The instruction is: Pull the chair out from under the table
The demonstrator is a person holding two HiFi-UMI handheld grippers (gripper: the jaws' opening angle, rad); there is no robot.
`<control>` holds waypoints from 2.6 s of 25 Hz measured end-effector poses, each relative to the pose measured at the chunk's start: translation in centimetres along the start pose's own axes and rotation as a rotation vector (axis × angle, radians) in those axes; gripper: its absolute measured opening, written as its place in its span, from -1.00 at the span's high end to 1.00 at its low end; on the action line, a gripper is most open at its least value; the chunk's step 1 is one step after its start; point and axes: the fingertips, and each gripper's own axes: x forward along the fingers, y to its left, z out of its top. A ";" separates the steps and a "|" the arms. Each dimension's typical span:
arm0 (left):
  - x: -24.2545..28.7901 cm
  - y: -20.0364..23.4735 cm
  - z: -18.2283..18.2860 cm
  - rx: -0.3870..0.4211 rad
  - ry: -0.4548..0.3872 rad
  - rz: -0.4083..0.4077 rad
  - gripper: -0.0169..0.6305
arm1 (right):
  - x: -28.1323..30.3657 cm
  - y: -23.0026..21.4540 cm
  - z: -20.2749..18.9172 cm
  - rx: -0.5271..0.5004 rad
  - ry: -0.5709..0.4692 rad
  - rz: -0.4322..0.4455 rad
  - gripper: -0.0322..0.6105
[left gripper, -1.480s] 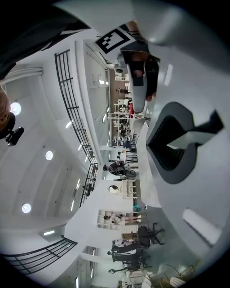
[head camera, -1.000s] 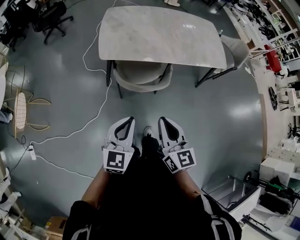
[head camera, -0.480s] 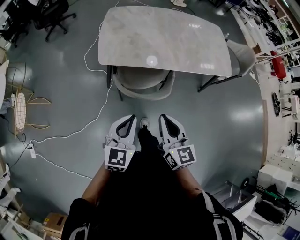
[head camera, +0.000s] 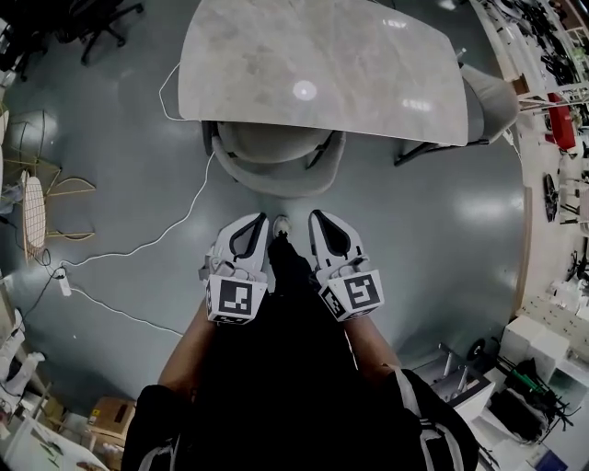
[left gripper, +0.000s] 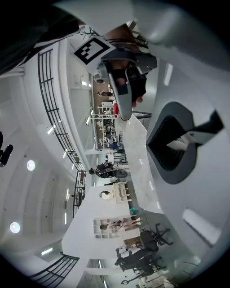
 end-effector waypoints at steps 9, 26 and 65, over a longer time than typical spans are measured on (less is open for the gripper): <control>3.8 -1.5 -3.4 0.013 0.084 -0.066 0.92 | 2.0 -2.4 -3.3 0.030 0.104 0.034 0.85; 9.4 -3.0 -11.8 0.277 0.334 -0.225 0.33 | 4.3 -5.2 -10.2 -0.110 0.336 0.191 0.40; 16.2 -2.9 -22.3 0.594 0.556 -0.413 0.22 | 6.7 -10.1 -23.6 -0.808 0.705 0.406 0.18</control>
